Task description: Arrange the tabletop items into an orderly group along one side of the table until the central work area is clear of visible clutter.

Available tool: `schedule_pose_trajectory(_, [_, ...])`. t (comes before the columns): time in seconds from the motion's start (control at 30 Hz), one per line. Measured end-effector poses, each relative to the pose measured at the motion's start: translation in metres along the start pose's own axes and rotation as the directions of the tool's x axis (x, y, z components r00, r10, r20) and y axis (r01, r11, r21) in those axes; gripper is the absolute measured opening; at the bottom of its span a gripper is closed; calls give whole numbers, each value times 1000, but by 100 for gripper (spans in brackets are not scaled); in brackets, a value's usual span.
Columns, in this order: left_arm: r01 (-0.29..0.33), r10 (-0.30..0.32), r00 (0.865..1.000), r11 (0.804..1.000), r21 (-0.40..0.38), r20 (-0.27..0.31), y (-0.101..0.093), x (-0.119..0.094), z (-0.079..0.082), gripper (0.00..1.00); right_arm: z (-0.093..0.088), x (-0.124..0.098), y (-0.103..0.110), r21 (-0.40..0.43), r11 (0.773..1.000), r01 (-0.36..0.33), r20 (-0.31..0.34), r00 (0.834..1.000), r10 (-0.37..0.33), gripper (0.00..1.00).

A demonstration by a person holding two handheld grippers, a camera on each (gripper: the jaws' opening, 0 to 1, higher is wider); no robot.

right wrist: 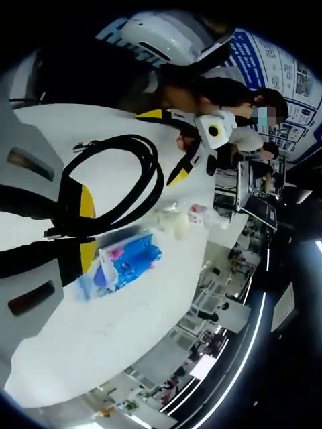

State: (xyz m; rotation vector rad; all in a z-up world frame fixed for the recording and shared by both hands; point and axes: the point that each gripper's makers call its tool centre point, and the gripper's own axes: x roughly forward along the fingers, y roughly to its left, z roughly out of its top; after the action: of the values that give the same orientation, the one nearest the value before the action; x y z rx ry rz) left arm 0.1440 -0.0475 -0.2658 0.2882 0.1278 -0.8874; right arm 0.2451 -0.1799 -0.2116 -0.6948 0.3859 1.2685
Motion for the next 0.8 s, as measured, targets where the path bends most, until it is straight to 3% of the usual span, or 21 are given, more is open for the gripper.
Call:
schedule_pose_trajectory(0.2, [-2, 2, 1000, 1000, -1, 1, 0, -1, -1, 90, -27, 3, 5, 25, 1000, -15, -86, 996, 18, 6])
schedule_pose_trajectory(0.8, [-6, 6, 1000, 1000, -1, 4, 0, -4, 0, 90, -57, -1, 12, 89, 994, -59, -189, 979, 75, 6])
